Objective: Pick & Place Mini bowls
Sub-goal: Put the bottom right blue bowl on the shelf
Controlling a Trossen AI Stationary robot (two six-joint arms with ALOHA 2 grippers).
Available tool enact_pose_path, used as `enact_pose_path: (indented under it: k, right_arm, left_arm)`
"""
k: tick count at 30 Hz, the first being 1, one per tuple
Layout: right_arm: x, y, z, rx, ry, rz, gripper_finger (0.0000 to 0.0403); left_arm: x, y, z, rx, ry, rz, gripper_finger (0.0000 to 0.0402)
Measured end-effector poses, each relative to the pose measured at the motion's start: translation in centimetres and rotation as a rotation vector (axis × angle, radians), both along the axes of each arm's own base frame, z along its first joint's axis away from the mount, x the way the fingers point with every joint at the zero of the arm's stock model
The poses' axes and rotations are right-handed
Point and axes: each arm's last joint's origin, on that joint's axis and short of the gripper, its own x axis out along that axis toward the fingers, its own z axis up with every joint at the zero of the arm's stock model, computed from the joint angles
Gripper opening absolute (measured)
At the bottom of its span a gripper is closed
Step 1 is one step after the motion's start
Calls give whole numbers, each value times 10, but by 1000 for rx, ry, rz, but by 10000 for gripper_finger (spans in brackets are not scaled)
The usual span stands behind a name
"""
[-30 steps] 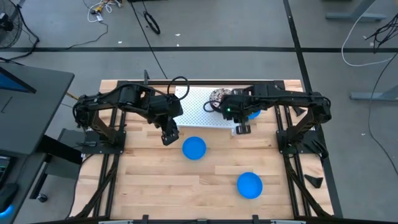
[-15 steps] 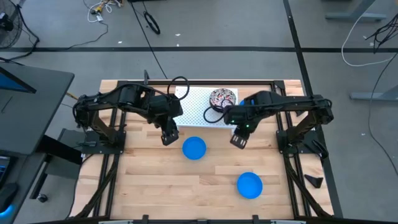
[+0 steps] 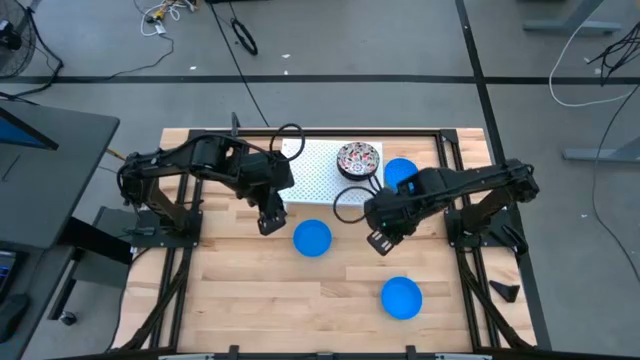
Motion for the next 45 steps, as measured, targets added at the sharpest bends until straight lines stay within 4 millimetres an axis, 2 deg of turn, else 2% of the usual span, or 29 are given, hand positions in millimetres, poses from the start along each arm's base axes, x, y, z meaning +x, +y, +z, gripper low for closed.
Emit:
enact_pose_path:
  k: [4,9,14,24,36,45]
  right_arm:
    - [-5,16,-1,-9,8,-43,128]
    - [-14,39,-14,-37,59,-77,166]
    - [-27,59,-37,-77,148,-101,182]
    - [-42,88,-92,-74,223,-49,178]
    - [-54,99,-161,-10,211,-19,178]
    - [-66,95,-211,40,159,-56,178]
  left_arm:
    - [0,0,0,5,-1,-26,179]
    - [0,0,0,6,-1,-28,179]
    - [0,0,0,14,-2,-41,179]
    - [0,0,0,19,-3,-51,179]
    - [0,0,0,19,-3,-50,179]
    - [0,0,0,20,-3,-51,179]
